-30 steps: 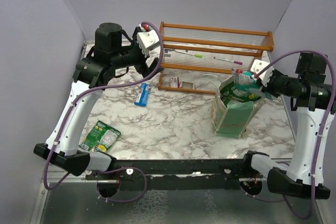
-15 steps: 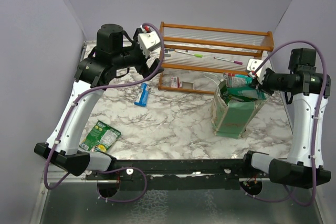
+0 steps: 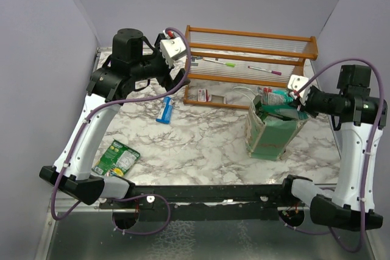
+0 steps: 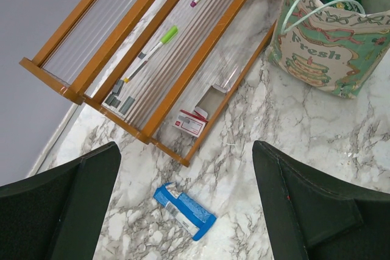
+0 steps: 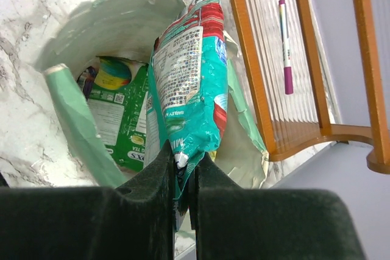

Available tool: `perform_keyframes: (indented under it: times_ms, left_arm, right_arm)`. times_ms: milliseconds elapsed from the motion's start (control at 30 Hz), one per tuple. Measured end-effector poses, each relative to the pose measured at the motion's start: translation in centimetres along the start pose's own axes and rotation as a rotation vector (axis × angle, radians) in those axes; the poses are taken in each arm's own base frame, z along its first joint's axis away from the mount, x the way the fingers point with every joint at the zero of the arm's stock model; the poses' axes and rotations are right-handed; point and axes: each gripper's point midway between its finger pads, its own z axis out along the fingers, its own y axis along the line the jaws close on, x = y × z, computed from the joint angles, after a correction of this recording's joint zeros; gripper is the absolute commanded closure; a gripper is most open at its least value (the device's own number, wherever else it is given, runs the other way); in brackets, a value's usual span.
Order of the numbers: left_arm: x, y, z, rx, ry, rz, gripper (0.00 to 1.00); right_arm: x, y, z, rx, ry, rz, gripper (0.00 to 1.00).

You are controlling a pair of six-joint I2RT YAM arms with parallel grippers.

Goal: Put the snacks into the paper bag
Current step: Place the snack in the paper bag.

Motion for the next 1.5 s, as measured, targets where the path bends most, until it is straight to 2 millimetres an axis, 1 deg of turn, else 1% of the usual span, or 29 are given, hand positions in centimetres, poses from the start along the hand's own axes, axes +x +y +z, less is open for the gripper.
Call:
perform_keyframes:
  times_ms: [233, 400, 567, 933, 1167, 1500]
  left_arm:
    - [0.0, 0.0, 0.0, 0.0, 0.0, 0.0, 0.07]
    - [0.0, 0.0, 0.0, 0.0, 0.0, 0.0, 0.07]
    - [0.0, 0.0, 0.0, 0.0, -0.001, -0.001, 0.07]
    - [0.1, 0.3, -0.1, -0.007, 0.001, -0.003, 0.07]
    - [0.0, 0.2, -0.1, -0.003, -0.002, -0.007, 0.07]
    - [0.1, 0.5, 0.2, 0.0, -0.003, -0.018, 0.07]
  right_arm:
    - [-2.1, 1.4, -2.6, 0.089, -0.024, -0.039, 0.99]
    - [-2.7, 2.2, -3.6, 0.124, -0.03, -0.055, 0.99]
    - [-1.6, 2.7, -2.7, 0.088, -0.017, -0.022, 0.99]
    - [0.5, 1.1, -0.1, -0.006, 0.016, 0.019, 0.99]
    - [1.6, 0.8, -0.1, -0.006, 0.065, -0.041, 0.99]
    - [1.4, 0.9, 0.0, -0.012, 0.069, -0.095, 0.99]
